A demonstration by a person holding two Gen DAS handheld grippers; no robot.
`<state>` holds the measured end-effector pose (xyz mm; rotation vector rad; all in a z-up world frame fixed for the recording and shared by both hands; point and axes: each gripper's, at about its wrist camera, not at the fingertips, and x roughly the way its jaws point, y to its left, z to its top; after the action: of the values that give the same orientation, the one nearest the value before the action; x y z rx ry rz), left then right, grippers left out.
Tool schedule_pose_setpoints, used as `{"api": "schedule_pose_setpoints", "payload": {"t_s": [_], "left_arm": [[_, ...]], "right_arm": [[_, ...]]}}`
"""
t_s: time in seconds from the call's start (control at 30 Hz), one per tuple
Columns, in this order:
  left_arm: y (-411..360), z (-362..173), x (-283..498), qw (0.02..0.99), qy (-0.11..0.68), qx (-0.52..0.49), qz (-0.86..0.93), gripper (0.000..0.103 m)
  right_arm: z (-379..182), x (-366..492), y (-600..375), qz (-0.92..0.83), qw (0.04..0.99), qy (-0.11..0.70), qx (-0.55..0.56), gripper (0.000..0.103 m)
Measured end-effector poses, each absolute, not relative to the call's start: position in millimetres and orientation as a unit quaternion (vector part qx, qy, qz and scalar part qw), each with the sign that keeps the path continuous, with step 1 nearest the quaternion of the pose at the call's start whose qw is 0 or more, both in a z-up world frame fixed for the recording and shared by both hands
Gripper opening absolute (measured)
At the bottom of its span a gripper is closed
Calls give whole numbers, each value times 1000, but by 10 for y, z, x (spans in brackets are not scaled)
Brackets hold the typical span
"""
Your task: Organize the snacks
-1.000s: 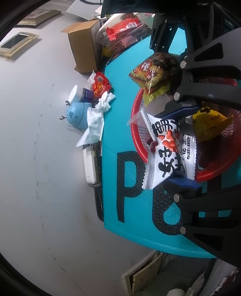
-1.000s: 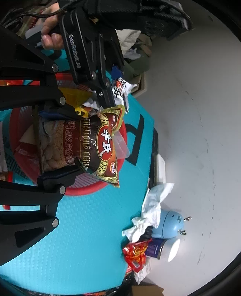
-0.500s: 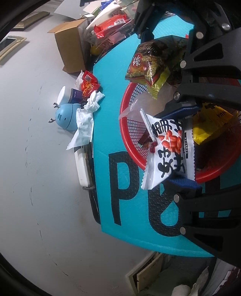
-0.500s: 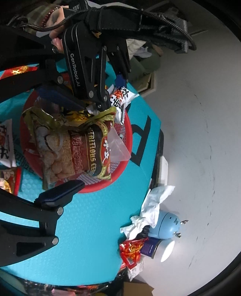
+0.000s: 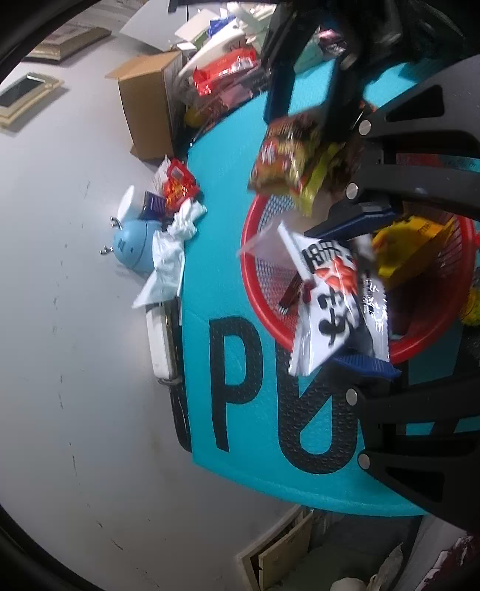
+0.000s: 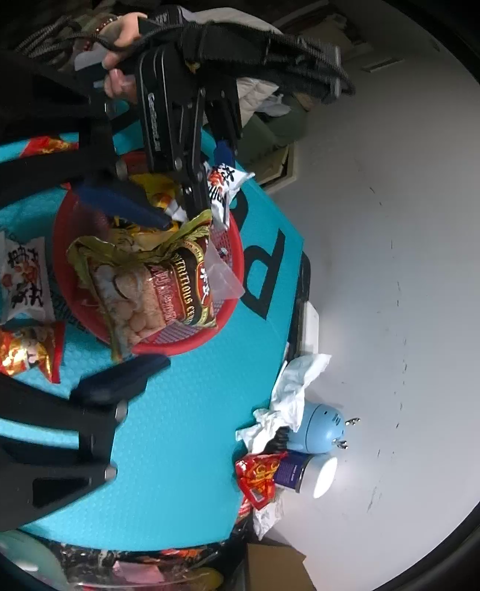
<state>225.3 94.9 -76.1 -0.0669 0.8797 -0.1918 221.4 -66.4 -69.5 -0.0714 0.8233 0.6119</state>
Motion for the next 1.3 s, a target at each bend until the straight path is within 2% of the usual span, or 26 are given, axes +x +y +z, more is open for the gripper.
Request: {"api": "schedule_pose_setpoints", "payload": {"t_s": [0.07, 0.33, 0.47, 0.57, 0.6, 1.3], "left_arm": [[940, -736, 2209, 900, 424, -31, -93, 54], [1023, -736, 2147, 899, 426, -47, -88, 54], [1054, -705, 2092, 902, 422, -48, -83, 54], [1045, -640, 2032, 905, 414, -46, -82, 54], [1041, -613, 2009, 907, 411, -46, -81, 54], [837, 285, 1315, 943, 322, -27, -77, 54]], "right_arm": [[-708, 2219, -662, 289, 872, 394, -34, 42], [-731, 2308, -616, 283, 878, 385, -18, 40], [-706, 2278, -602, 285, 877, 385, -24, 41], [-656, 2229, -600, 286, 880, 379, -28, 54], [-638, 2211, -599, 287, 881, 376, -28, 54], [162, 1530, -776, 271, 916, 294, -38, 54]]}}
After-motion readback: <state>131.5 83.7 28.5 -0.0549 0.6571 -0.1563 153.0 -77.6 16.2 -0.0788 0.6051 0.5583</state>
